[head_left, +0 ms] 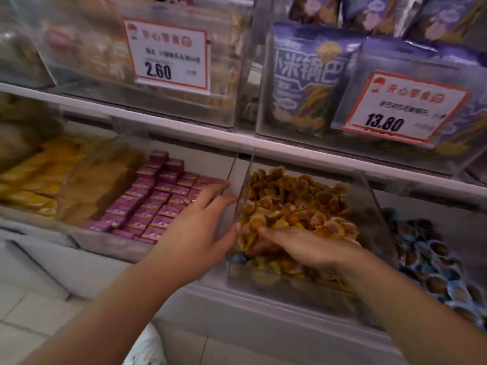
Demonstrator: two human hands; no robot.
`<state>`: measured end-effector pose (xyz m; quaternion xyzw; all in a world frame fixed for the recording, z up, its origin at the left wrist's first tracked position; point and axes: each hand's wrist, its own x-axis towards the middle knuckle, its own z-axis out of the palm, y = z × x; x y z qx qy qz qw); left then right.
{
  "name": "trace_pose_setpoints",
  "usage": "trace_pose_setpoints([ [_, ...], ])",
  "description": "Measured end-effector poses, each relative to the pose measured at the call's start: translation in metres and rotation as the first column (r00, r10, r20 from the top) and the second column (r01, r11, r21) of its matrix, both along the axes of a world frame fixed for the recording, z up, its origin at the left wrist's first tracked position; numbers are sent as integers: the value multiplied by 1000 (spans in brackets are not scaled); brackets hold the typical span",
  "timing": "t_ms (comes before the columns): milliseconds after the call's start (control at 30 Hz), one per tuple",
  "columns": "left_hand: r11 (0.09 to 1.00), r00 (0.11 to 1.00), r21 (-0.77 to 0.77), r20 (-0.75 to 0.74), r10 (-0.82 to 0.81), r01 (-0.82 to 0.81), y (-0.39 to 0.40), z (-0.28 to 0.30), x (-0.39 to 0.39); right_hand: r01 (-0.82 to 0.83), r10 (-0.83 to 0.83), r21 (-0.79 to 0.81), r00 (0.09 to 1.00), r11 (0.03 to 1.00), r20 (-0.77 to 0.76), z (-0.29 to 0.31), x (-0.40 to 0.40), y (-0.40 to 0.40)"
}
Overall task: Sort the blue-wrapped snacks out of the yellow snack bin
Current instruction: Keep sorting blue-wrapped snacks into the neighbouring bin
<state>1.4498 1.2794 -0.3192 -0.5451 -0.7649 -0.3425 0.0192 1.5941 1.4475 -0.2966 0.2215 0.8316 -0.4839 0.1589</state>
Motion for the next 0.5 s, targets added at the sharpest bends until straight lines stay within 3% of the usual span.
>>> trace_pose_setpoints([
  [133,1000,1000,18,13,-10,9,1,-1,-2,352,-362,-88,908,932,-208,-2,-16,31],
  [233,1000,1000,18,21,-23,22,0,-1,-3,405,-422,-127,890,906,-175,-2,-20,45],
  [333,999,999,25,29,-25,24,0,-1,-5,329,-312,83,934,941,-174,-4,-19,43],
  [433,999,1000,41,20,-23,22,1,-3,-6,213,-66,500,953,840,-295,-1,-13,30],
  [500,998,1000,54,12,-14,14,1,-4,-5,70,77,517,963,853,-258,0,-12,12],
])
